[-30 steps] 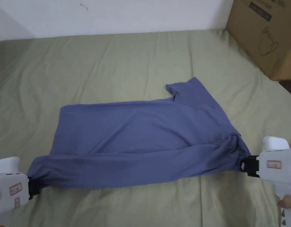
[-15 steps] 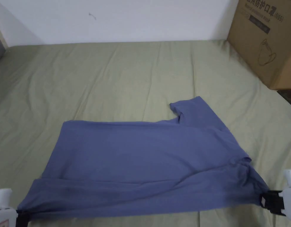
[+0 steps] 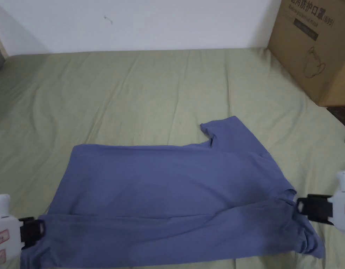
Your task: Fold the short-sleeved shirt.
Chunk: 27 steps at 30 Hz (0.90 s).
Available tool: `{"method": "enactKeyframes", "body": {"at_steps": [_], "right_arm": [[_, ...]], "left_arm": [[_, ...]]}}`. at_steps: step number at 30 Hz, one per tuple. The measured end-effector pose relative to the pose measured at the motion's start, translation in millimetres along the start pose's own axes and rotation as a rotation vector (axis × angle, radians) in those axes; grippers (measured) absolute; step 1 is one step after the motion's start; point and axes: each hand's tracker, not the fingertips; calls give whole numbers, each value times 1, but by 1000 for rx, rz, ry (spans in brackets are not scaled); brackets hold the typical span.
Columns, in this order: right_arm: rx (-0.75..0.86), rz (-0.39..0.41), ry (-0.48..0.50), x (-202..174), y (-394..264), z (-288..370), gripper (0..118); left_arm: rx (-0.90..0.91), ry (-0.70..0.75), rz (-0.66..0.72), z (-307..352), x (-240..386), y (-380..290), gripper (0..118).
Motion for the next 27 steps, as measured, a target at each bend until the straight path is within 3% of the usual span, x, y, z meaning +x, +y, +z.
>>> {"method": "enactKeyframes", "body": {"at_steps": [2,5,8,12,14,16,17,23,26,27], "right_arm": [[-10,45,-56,-12,3,-14,0],[-95,2,37,-15,9,-39,0],[-73,8,15,-16,23,-59,0],[-44,-8,37,-17,82,-97,0],[-54,31,-24,-20,113,-127,3],[-102,77,-58,-20,142,-166,70],[-122,89,-36,-19,152,-183,91],[-184,69,-62,-12,189,-256,93],[-287,76,-99,-8,183,-280,80],[-250,72,-99,-12,182,-273,69]], "left_arm": [[15,10,1,-8,13,6,0],[-11,-53,4,-18,24,10,0],[-22,55,-69,-31,33,20,0],[-27,60,-57,-52,42,42,0],[-29,77,-82,-63,50,49,0],[-39,77,-110,-73,57,56,0],[-44,74,-118,-78,59,58,0],[-58,106,-138,-103,52,68,0],[-78,105,-120,-108,50,65,0],[-82,109,-119,-109,50,64,0]]}}
